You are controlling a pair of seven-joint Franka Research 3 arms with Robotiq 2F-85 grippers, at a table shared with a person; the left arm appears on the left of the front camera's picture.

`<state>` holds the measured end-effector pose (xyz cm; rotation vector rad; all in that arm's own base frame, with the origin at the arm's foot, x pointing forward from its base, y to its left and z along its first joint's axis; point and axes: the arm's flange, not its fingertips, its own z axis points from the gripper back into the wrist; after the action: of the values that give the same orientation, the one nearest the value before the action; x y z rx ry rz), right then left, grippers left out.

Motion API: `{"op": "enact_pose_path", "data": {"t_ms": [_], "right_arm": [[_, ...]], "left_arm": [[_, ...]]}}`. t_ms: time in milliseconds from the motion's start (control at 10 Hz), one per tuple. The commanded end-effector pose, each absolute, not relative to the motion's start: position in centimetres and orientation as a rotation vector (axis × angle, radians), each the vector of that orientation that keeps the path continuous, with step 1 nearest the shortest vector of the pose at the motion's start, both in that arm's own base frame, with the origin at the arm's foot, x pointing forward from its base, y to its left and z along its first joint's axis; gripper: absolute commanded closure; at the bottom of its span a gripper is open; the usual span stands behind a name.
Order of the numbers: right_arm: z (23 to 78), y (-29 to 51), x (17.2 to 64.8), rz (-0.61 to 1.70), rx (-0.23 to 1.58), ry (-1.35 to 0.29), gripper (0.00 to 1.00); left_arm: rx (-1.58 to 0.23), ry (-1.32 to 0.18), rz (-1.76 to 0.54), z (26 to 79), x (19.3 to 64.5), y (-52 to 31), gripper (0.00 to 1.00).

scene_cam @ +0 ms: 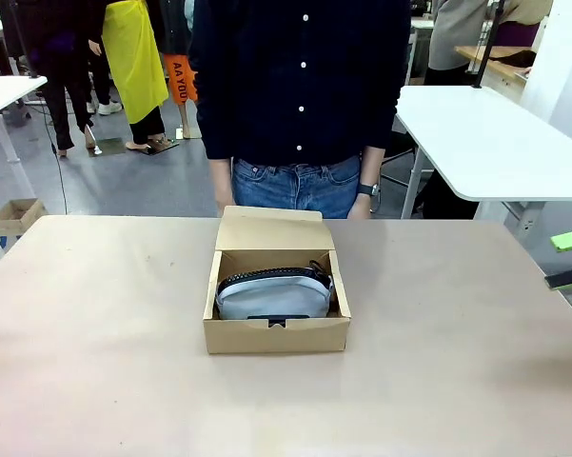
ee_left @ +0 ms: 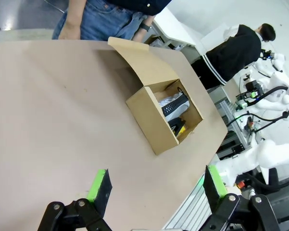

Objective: Pack the items into the box.
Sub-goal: Pick up the item indicated by the person and place it inside the Mailer Box, then close the Mailer Box.

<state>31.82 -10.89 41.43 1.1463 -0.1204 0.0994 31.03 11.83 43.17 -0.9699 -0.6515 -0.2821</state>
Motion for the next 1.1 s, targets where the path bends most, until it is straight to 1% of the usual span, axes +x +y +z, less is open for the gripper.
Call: {"op": "enact_pose_path", "data": {"t_ms": [0,1000], "right_arm": [[43.01,-10.13,32.16,0.197,1.065,-0.102,0.0],[43.01,-10.13,32.16,0.197,1.065,-0.102,0.0]], "left_arm": [[-0.989,-0.664,-0.274,43.3,30.81,11.54,0.0],[-0.989,-0.664,-0.274,43.3,30.81,11.54,0.0]]}}
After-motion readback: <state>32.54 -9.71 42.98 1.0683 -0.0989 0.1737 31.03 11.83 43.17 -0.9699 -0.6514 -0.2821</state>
